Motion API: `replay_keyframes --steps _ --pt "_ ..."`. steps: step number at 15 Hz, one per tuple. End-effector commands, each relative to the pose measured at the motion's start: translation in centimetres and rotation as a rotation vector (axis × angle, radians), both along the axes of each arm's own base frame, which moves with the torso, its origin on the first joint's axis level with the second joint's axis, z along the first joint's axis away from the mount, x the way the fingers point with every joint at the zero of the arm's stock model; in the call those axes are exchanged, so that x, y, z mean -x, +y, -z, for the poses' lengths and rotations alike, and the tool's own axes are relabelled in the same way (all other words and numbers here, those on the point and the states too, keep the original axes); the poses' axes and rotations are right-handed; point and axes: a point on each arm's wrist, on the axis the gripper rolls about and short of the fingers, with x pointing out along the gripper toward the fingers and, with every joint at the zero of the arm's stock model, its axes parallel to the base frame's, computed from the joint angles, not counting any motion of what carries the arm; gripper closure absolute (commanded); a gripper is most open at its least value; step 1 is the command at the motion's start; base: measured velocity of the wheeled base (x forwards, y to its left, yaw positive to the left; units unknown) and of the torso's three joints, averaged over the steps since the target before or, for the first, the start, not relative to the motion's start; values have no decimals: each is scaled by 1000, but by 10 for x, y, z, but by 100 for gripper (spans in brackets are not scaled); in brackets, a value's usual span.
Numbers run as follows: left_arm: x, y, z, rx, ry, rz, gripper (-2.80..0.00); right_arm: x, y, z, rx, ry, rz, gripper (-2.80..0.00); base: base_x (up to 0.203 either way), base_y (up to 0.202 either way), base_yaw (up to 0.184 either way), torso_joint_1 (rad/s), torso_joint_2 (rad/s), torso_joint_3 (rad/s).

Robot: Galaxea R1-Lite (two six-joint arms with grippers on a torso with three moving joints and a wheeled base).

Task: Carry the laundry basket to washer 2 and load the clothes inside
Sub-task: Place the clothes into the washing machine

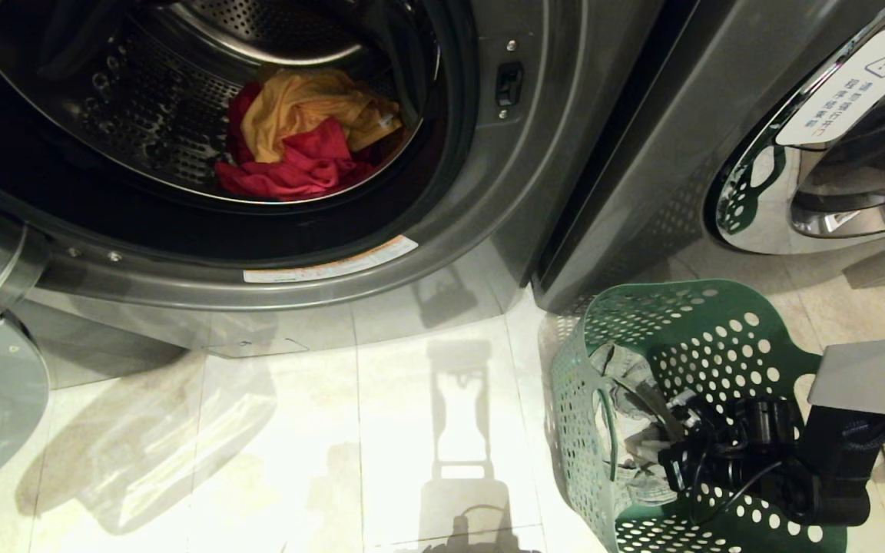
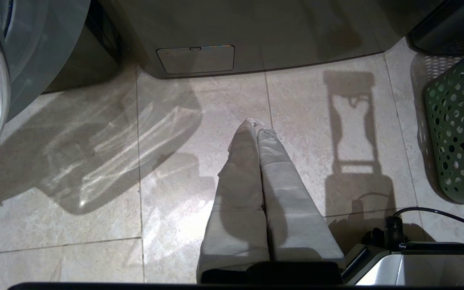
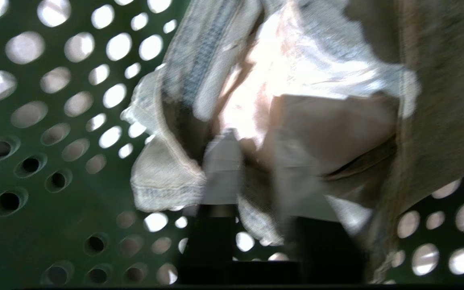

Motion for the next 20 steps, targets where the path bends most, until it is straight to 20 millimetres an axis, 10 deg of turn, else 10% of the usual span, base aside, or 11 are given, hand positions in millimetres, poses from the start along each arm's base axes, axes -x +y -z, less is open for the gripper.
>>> replay_keyframes --steps 1,14,15,20 --pt "-1 0 3 1 10 0 0 5 3 -1 -6 7 -17 -280 0 0 0 0 0 0" --pt "-1 0 3 1 10 -1 0 9 3 38 104 71 -61 -280 0 0 0 0 0 0" --pt "-1 0 3 1 10 -1 0 9 3 37 115 80 -64 0 0 0 0 0 0 0" --pt "-1 0 3 1 10 -1 0 13 2 39 121 113 -55 0 0 0 0 0 0 0"
